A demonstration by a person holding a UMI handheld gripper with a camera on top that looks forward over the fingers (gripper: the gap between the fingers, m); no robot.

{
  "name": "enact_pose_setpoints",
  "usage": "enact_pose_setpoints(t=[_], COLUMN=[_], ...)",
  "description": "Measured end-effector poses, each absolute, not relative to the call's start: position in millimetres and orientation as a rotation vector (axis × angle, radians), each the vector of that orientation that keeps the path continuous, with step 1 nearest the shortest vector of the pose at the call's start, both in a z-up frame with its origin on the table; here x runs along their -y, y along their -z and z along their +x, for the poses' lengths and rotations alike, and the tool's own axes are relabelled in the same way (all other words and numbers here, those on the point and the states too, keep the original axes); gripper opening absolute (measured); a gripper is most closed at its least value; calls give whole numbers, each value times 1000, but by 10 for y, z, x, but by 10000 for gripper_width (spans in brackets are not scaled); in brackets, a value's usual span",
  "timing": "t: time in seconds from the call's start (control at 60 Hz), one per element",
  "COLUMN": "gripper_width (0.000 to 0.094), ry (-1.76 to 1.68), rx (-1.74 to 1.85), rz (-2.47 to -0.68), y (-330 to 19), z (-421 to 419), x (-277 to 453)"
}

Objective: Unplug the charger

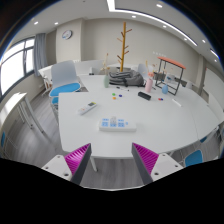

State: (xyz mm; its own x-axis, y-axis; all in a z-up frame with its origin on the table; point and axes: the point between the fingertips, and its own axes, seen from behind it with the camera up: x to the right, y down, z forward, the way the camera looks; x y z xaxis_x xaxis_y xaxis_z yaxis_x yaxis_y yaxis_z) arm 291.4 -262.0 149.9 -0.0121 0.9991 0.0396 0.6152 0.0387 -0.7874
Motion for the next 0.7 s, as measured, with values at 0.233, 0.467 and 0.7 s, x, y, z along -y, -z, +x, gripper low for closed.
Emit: enact_pose_setpoints(t=[0.233,0.467,0.7], gripper_width=[853,854,852], ry=[-850,-882,-872], rx=[1538,1508,1490], rz=[-1543,-1497,-1493], y=[-940,-392,-140], z=[1880,1015,334], x=[2535,2588,2528])
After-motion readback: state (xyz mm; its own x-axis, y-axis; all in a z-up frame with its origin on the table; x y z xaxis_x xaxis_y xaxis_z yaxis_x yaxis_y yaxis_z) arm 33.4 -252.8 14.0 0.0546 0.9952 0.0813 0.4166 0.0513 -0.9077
